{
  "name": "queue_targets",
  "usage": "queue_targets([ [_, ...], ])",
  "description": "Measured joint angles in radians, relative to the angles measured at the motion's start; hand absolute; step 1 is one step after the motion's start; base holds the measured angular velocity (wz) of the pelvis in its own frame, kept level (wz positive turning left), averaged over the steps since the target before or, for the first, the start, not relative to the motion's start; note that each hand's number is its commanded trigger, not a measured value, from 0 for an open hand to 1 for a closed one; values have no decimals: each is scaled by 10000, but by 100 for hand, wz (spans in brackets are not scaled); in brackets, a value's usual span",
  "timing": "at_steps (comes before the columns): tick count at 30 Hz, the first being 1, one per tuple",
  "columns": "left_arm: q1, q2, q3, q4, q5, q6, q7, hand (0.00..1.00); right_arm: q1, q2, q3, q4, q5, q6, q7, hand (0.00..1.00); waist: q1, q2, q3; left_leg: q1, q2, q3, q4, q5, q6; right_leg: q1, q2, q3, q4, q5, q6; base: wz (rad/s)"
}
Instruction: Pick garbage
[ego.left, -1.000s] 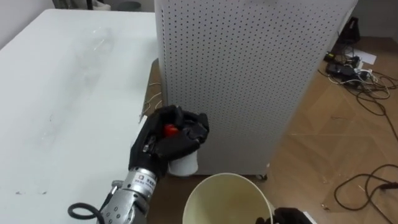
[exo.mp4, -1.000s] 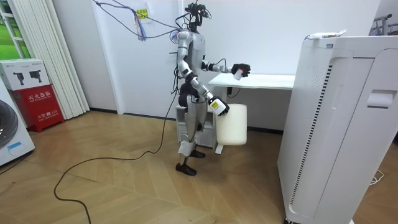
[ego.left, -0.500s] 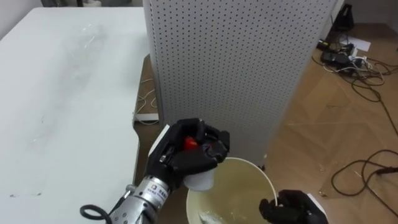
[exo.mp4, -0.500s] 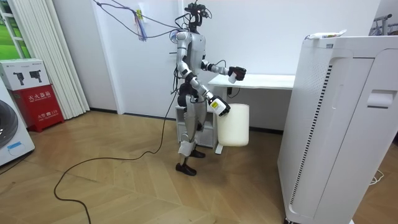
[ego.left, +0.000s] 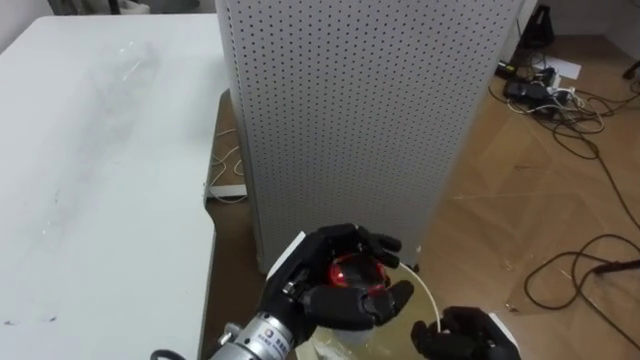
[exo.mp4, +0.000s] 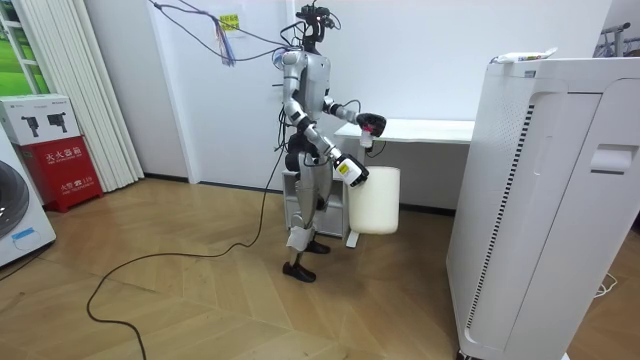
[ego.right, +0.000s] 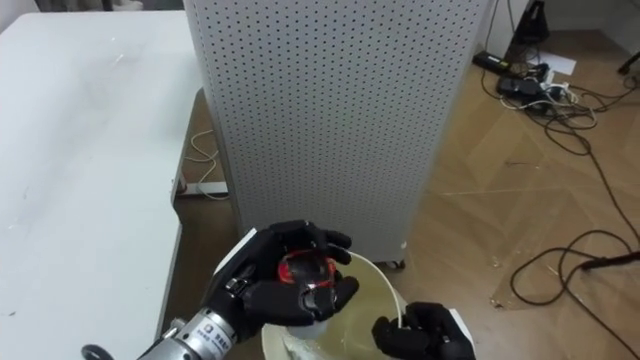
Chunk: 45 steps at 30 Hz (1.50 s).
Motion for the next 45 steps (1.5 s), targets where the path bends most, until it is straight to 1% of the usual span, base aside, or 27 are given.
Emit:
queue_targets([
  [4, 0, -69, -168, 55, -272, 115, -97, 0, 2, 3, 56, -1, 0, 1, -75, 100, 3, 0, 0, -28, 3, 44, -2, 0, 1, -155, -29, -33, 200, -18, -18, -4],
  [7, -1, -106, -191, 88, -280, 206, -133, 0, 22, -7, 414, 0, -66, 179, -118, 100, -5, -1, 0, -90, 4, 118, 4, -2, 5, -290, -54, -42, 294, -36, -38, -7],
  [9, -1, -126, -190, 89, -278, 206, -146, 0, 32, -23, 380, 0, -52, 265, -226, 100, -13, -2, 0, -205, 6, 134, 48, 0, 8, -417, -62, -57, 361, -36, -38, -5],
  [15, -5, -178, -185, 131, -273, 209, -153, 0, 30, -11, 348, 3, -51, 265, -273, 100, -45, -3, 0, -190, 9, 166, 63, 2, 12, -433, -66, -58, 378, -37, -40, -2],
  [17, -6, -244, -215, 131, -267, 209, -149, 0, 30, 22, 364, 42, -49, 265, -316, 100, -51, -3, 1, -191, 5, 166, 53, 7, 20, -432, -67, -58, 378, -38, -40, 0],
  [20, -74, -391, -512, 130, -261, 206, -128, 0, 3, 202, 368, 366, 89, 265, -395, 100, -64, -14, 7, -147, -6, 183, 38, 14, 32, -393, -74, -33, 370, -37, -40, 0],
  [24, -99, -457, -554, 126, -241, 175, -97, 0, 51, 362, 368, 590, 120, 265, -370, 100, -140, -40, 28, -46, -9, 219, -49, 14, 33, -327, -65, 6, 324, -37, -41, -5],
  [27, -127, -465, -485, 111, 297, 144, 49, 0, 63, 361, 357, 578, 118, 263, -436, 100, -157, -67, 44, -74, -10, 237, -136, 13, 33, -386, -49, 69, 325, -38, -42, -3],
  [29, -153, -466, -342, -35, 938, 120, 168, 0, 63, 357, 329, 557, 113, 252, -478, 100, -156, -69, 43, -97, -11, 292, -109, 14, 34, -464, -38, 134, 339, -38, -42, -6],
  [31, -159, -452, -210, -416, 1184, 101, 305, 0, 82, 348, 325, 554, 91, 148, -529, 100, -175, -68, 43, -126, -10, 307, -105, 14, 35, -506, -29, 170, 333, -38, -42, -6],
  [32, -166, -452, -163, -525, 1234, 43, 354, 0, 99, 341, 315, 554, 93, 106, -530, 100, -195, -67, 42, -128, -11, 309, -105, 14, 35, -505, -29, 172, 330, -38, -42, 0],
  [33, -183, -441, -2, -705, 1414, -98, 429, 0, 133, 336, 270, 554, 95, 52, -529, 100, -242, -70, 38, -67, -16, 313, -144, 14, 35, -473, -30, 190, 332, -38, -42, -5],
  [34, -178, -399, 174, -871, 1595, -235, 582, 0, 203, 336, 217, 547, 107, -29, -545, 100, -247, -74, 36, 13, -16, 311, -159, 14, 35, -413, -26, 201, 335, -38, -41, -8],
  [35, -165, -375, 288, -968, 1624, -295, 670, 0, 218, 331, 184, 528, 146, -36, -558, 100, -226, -77, 34, 40, -16, 315, -161, 14, 35, -402, -23, 210, 335, -38, -41, -16],
  [36, -138, -311, 490, -1197, 1905, -402, 920, 0, 239, 321, 135, 442, 365, -36, -589, 100, -234, -85, 32, 83, -11, 404, -184, 9, 40, -416, -25, 209, 340, -38, -41, -22],
  [38, -22, -208, 808, -1655, 2520, -458, 1260, 0, 349, 322, -57, 301, 457, -105, -611, 100, -166, -100, 21, 108, -8, 517, -186, -6, 55, -508, -27, 214, 399, -37, -42, -26],
  [40, 93, -122, 1265, -2011, 3412, -627, 1628, 0, 572, 322, -267, 295, 476, -238, -606, 100, 57, -128, 13, 246, -6, 819, -190, -82, 74, -616, -18, 218, 607, -37, -42, -38],
  [41, 99, -108, 1384, -2019, 3601, -657, 1744, 0, 618, 329, -267, 296, 478, -238, -609, 100, 113, -131, 15, 343, 15, 918, -220, -102, 75, -612, -16, 216, 676, -37, -42, -56],
  [42, 137, -112, 1655, -2042, 3891, -677, 1992, 0, 707, 342, -267, 295, 467, -239, -633, 100, 314, -145, -1, 578, 85, 1195, -306, -153, 86, -559, -4, 192, 687, -31, -51, -71],
  [43, 249, -110, 1898, -2181, 4087, -727, 2209, 0, 766, 336, -268, 295, 476, -252, -645, 100, 427, -148, -2, 765, 116, 1361, -328, -248, 89, -499, 14, 119, 643, 3, -106, -87],
  [44, 295, -105, 2040, -2223, 4342, -837, 2458, 0, 848, 325, -268, 295, 486, -265, -647, 100, 534, -166, -13, 941, 118, 1422, -396, -290, 95, -440, 37, 100, 637, 34, -143, -67],
  [45, 295, -97, 2101, -2239, 4480, -877, 2576, 0, 881, 324, -268, 295, 488, -281, -647, 100, 562, -176, -21, 1002, 133, 1501, -417, -312, 99, -411, 39, 64, 634, 48, -154, -45],
])
